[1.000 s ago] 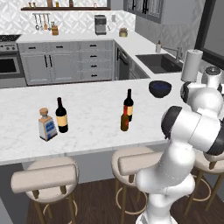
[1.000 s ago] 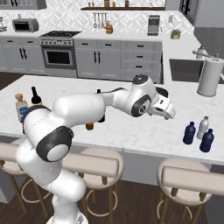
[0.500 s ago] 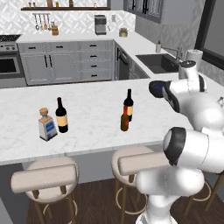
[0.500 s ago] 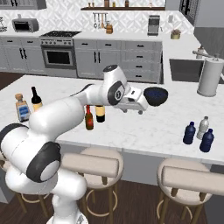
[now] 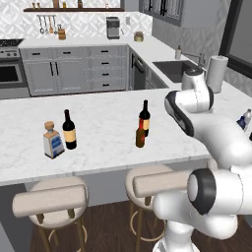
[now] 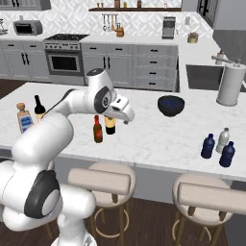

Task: Move the plastic bottles in the middle to the plastics group, and the glass bottles in the middle to the glass group.

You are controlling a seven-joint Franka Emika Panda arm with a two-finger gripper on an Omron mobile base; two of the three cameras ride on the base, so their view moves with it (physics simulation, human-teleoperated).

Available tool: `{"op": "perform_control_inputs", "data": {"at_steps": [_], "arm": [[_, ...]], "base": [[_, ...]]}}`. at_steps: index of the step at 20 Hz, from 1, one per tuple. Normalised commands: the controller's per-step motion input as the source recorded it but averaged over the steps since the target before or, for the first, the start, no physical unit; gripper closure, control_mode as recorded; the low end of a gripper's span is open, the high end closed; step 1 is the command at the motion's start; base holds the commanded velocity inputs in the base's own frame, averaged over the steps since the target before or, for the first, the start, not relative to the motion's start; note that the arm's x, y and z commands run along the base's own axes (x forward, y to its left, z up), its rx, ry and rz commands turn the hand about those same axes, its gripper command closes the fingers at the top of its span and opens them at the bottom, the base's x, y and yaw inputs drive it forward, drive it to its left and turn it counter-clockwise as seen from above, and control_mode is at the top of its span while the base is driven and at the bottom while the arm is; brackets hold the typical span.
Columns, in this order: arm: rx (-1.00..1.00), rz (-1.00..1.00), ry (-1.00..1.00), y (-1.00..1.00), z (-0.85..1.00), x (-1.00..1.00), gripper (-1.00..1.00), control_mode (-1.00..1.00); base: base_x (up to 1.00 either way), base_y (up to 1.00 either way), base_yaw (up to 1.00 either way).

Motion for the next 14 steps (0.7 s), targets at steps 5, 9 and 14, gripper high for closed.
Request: {"op": "perform_control_inputs", "data": {"at_steps": [5, 9, 14], "arm": [[0.23, 0.10, -0.15, 0.78, 0.00, -0.16, -1.00, -1.00], [0.10, 0.09, -0.12, 0.75, 0.02, 0.02, -1.00, -1.00], [0.00, 0.20, 0.00, 0.71, 0.06, 0.35, -1.00, -1.00]], "base": [[0.00, 0.00, 0.00], [0.00, 0.00, 0.00], [0.00, 0.00, 0.00]]}}
